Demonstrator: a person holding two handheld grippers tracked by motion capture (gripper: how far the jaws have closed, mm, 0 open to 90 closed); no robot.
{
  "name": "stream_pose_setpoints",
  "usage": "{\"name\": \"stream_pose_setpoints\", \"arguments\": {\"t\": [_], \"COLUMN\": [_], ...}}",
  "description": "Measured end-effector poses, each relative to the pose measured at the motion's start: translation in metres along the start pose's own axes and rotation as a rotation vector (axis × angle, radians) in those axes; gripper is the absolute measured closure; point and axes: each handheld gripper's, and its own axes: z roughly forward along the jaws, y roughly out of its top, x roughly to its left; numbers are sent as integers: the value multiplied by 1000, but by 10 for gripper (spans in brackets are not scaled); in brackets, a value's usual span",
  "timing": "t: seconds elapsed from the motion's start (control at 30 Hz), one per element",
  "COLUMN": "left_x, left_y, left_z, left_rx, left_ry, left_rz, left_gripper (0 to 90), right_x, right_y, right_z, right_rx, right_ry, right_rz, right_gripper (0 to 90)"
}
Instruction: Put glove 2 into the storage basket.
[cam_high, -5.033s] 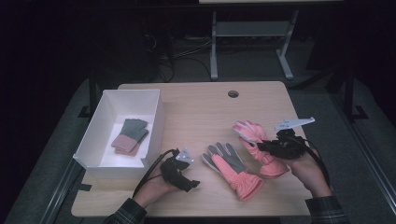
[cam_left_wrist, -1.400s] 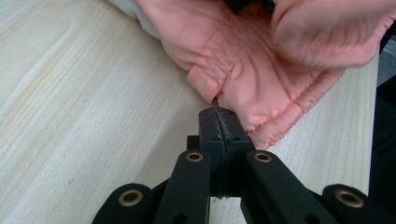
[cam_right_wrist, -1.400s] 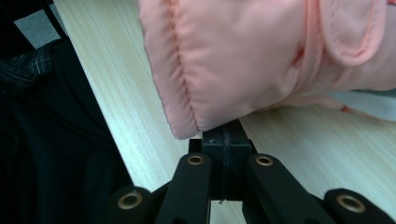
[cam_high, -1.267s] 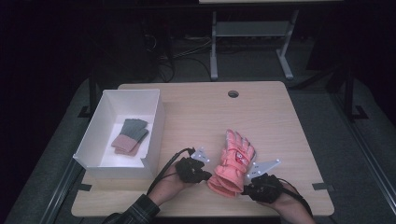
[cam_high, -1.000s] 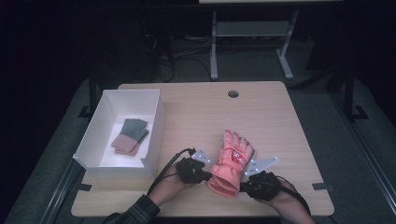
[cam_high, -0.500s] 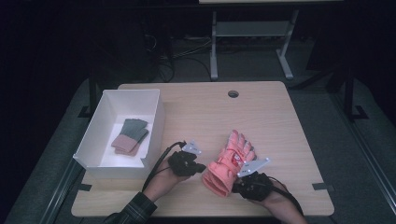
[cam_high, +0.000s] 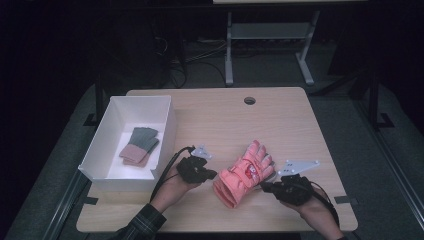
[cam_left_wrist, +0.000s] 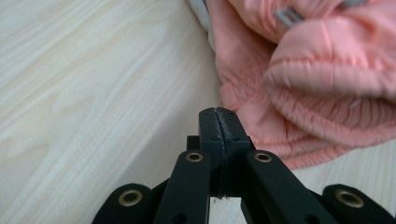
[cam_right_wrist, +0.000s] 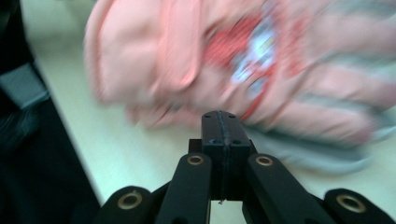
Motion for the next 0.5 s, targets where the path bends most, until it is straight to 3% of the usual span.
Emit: {"name": "stream_pose_setpoints", "arguments": {"t": [0.17,0.5], "left_x": [5,7], "left_y": [9,26], "left_z": [-4,-9], "left_rx": [-15,-46], "left_ry": [1,5], "left_rz": [1,11], "left_gripper": [894,827], "right_x": [-10,-14], "right_y": [13,14], "right_z": [12,42], "right_rx": [-37,23], "right_ry": [-25,-49], "right_rz": [-4,-20], "right_gripper": [900,900]}}
